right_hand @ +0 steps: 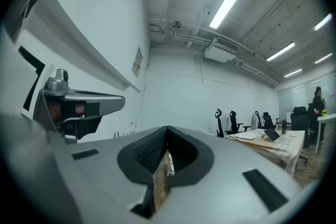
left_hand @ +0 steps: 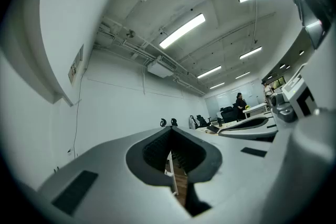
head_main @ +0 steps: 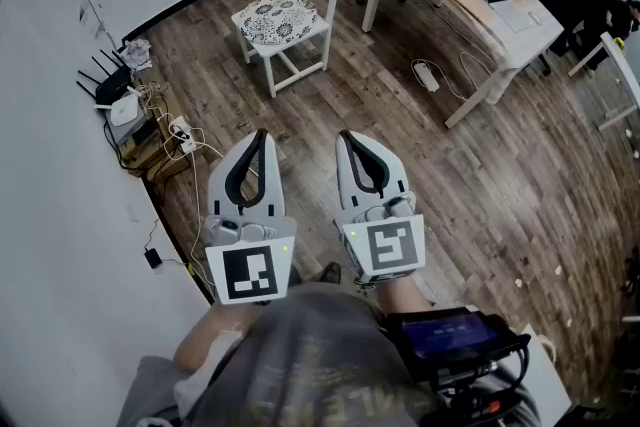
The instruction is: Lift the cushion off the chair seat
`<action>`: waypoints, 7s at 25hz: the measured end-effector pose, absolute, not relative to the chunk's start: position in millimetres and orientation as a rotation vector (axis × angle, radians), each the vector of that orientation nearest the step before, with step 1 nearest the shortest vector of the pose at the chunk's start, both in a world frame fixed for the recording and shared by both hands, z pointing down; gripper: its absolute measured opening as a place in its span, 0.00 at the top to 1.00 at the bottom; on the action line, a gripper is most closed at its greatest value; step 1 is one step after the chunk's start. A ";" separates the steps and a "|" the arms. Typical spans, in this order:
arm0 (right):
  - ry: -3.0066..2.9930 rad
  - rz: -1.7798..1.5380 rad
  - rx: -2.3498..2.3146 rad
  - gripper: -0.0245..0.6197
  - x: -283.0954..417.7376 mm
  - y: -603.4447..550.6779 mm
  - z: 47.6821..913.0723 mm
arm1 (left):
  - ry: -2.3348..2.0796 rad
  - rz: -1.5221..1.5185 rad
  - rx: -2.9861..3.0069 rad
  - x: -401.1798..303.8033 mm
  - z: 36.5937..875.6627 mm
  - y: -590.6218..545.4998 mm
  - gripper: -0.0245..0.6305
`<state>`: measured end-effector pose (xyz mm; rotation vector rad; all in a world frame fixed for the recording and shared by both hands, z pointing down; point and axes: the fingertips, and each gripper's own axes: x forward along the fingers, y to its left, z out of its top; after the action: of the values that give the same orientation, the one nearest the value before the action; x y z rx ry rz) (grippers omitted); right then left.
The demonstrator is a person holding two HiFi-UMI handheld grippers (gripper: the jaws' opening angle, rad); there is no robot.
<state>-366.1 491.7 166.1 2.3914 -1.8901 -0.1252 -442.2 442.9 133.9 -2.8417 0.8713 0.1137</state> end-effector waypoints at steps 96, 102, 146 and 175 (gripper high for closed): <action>-2.125 0.023 2.331 0.95 35.1 157.3 195.3 | 1.038 -0.100 -2.783 -66.5 167.1 112.7 0.95; -2.158 -0.010 2.293 0.95 40.6 132.8 192.2 | 1.096 -0.076 -2.774 -65.1 167.2 91.7 0.95; -2.178 -0.064 2.111 0.95 77.2 -145.3 192.0 | 1.277 0.036 -2.811 -31.9 175.1 -179.3 0.95; -2.425 0.079 1.875 0.95 161.3 -177.5 220.4 | 1.548 -0.110 -2.673 55.8 189.4 -186.0 0.95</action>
<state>161.3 -177.5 220.4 1.8745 -2.4249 0.0786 55.8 -186.0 189.4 -2.6733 1.5476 -0.1097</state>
